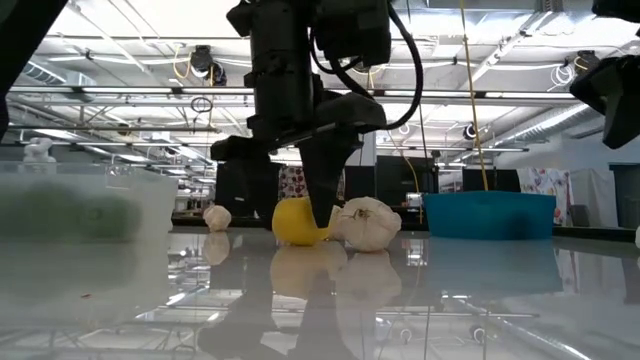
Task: Sort produce into baskets
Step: Put the yellow lemon into the blue bin
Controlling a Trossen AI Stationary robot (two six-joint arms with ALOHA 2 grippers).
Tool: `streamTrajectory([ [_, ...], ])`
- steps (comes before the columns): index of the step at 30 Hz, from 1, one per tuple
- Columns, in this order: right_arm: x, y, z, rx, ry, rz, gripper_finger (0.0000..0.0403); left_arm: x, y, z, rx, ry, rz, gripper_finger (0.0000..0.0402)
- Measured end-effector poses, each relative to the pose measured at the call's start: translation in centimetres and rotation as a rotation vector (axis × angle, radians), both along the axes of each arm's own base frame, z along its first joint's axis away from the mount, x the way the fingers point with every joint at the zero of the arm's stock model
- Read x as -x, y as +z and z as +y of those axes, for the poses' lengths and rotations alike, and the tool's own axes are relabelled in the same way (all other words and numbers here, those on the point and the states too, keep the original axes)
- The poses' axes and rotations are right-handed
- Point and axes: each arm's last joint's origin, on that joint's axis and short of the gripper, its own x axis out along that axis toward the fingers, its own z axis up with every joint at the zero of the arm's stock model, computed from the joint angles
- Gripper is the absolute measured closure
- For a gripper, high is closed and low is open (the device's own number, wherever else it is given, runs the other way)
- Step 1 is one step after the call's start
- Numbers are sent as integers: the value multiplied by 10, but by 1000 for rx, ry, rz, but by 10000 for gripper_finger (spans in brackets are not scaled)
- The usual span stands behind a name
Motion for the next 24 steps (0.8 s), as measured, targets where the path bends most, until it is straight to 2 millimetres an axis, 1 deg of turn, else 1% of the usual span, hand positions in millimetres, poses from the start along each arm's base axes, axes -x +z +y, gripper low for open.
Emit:
streamTrajectory([
  [4,1,1,0,-7,-73,-31,133,1,-6,0,-14,-43,-10,84],
  [9,0,1,-1,-52,-173,-51,133,5,-15,1,-13,-53,1,84],
  [12,0,0,1,-63,-224,-68,133,7,-17,0,-16,-69,6,84],
  [18,1,-6,7,-76,-266,-66,133,6,-17,-3,-31,-98,-10,84],
  [24,-2,-16,13,-95,-355,-79,133,6,-17,-6,-38,-112,-14,84],
])
